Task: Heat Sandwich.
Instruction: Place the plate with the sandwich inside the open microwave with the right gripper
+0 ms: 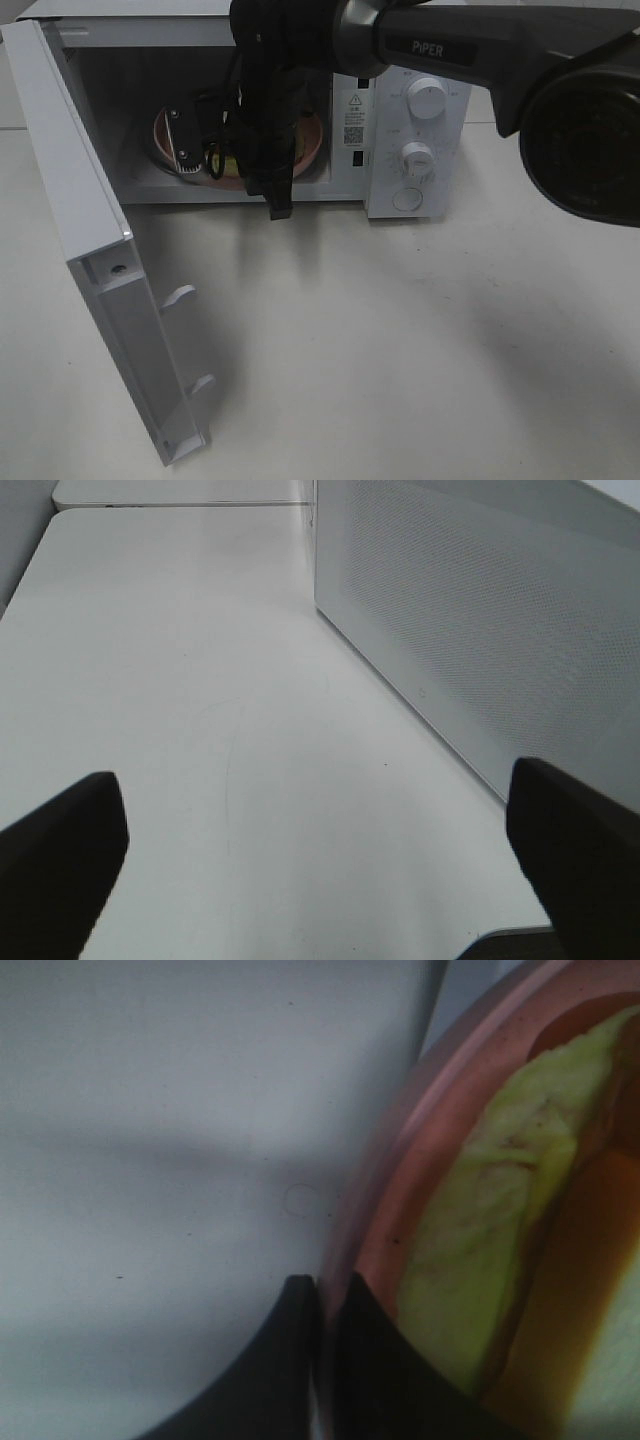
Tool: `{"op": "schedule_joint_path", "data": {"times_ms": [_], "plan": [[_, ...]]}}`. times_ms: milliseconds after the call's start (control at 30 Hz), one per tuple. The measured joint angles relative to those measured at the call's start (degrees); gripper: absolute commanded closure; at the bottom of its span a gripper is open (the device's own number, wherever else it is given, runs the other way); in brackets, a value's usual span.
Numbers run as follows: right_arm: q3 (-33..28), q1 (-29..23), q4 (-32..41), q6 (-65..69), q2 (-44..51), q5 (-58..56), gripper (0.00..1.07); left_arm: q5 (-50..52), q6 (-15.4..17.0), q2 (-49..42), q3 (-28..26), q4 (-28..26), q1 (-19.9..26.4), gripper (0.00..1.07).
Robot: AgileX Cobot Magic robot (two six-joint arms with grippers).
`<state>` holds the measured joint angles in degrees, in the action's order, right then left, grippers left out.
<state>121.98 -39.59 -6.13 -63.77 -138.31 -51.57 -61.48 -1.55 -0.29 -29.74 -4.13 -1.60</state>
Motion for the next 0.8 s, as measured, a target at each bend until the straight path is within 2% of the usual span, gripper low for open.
{"op": "schedule_joint_path", "data": {"times_ms": [300, 800], "plan": [[2.5, 1.5, -0.1, 1.4, -1.0, 2.5, 1.05, 0.0, 0.0, 0.0, 0.0, 0.0, 0.0, 0.09], [2.8, 2.1, 0.0, 0.6, -2.7, 4.0, 1.03, 0.0, 0.0, 0.0, 0.0, 0.1, 0.0, 0.09]]}}
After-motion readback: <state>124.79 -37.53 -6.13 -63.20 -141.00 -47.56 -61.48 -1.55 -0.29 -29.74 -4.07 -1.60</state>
